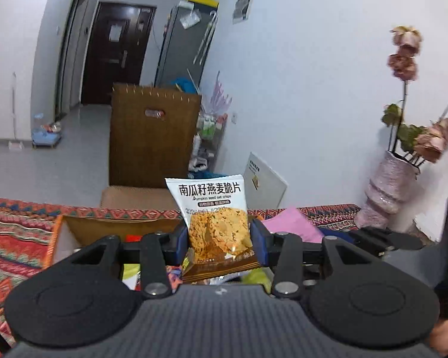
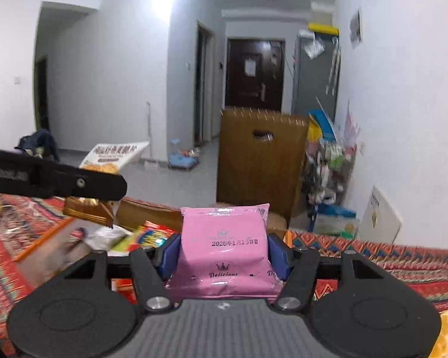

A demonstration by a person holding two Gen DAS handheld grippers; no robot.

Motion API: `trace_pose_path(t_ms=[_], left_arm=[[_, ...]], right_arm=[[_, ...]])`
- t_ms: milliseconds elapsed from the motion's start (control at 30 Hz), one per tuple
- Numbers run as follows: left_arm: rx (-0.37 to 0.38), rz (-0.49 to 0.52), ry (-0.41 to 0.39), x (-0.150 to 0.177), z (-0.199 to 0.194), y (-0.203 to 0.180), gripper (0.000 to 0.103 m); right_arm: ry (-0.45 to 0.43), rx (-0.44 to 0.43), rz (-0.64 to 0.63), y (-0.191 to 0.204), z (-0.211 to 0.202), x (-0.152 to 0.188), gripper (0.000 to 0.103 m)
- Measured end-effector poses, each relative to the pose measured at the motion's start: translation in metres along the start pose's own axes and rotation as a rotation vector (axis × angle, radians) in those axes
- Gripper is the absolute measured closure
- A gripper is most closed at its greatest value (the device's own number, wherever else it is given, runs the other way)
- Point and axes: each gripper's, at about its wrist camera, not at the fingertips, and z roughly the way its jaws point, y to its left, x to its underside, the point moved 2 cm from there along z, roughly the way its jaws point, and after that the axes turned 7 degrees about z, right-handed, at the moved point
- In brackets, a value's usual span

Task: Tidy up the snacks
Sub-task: 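Lower both packets into the orange box and open both tools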

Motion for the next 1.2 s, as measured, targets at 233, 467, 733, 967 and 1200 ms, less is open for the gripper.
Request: trace_pose_path(t_ms=[233, 467, 733, 967, 1200], left_arm=[[-0.044, -0.039, 0.161, 0.014, 0.098, 0.015, 0.06], [-0.017, -0.12, 0.229, 0.037, 0.128, 0.029, 0.05], [-0.053, -0.074, 0.193, 0.025, 0.099, 0.028, 0.036], [-0.109, -0.028, 0.148, 0.01, 0.043, 0.023, 0.027], [-0.152, 0.006, 0.087, 0.002, -0.043, 0.005, 0.015]], right_arm=[[0.139, 0.082, -0.026, -0.008, 0.087, 0.003, 0.042], [0.206, 0.129, -0.073, 0.003, 0.108, 0.006, 0.032], [0.185, 0.147, -0.108, 0.004, 0.101, 0.003, 0.023], [0.136, 0.127, -0.092, 0.006, 0.05, -0.008, 0.021], [0.054, 0.114, -0.123, 0.019, -0.037, -0.019, 0.018]])
